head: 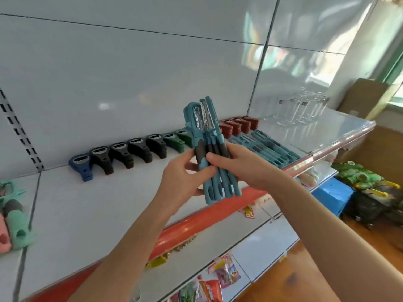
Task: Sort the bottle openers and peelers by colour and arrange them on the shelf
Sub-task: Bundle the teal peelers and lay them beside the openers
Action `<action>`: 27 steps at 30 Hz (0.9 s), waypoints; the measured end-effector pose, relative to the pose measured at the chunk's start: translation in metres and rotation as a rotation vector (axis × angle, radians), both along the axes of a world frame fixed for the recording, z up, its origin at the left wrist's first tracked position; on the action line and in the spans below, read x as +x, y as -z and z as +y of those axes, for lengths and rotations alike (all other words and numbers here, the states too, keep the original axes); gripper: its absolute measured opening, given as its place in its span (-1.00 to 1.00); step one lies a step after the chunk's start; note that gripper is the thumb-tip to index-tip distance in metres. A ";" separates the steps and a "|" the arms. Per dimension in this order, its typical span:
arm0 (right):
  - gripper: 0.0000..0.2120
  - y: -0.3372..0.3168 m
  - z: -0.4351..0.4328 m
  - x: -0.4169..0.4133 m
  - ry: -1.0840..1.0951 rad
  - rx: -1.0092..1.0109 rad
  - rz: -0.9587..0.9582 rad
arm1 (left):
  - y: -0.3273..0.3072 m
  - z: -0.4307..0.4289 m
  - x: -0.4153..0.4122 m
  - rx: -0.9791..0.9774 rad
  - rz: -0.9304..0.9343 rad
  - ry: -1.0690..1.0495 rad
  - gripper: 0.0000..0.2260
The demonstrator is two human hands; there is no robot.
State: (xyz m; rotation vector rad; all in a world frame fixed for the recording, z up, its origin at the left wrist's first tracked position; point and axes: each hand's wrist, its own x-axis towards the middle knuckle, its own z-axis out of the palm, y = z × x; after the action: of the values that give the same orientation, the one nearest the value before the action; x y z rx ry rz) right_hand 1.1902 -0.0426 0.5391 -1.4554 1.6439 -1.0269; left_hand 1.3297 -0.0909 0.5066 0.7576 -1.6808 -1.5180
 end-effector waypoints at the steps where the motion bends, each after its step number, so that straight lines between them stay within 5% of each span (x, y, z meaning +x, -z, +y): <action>1: -0.88 -0.002 0.005 -0.019 0.015 0.023 -0.003 | 0.000 0.004 -0.020 0.011 0.003 0.014 -0.69; 11: -0.89 -0.011 0.028 -0.191 0.089 0.153 -0.035 | -0.001 0.028 -0.198 0.164 0.072 0.069 -0.83; 18: -0.73 -0.003 -0.007 -0.244 0.062 0.271 -0.013 | 0.008 0.008 -0.246 0.272 0.048 0.008 -0.82; 27: -0.78 0.013 -0.048 -0.270 0.027 0.364 0.061 | 0.024 -0.026 -0.271 0.230 -0.137 -0.073 -0.89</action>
State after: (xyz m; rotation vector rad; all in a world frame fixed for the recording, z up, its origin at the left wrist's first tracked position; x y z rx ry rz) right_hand 0.9199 -0.0908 0.5261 -1.2333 1.7883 -0.6570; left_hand 1.0591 -0.1174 0.4829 1.0546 -1.5731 -1.6576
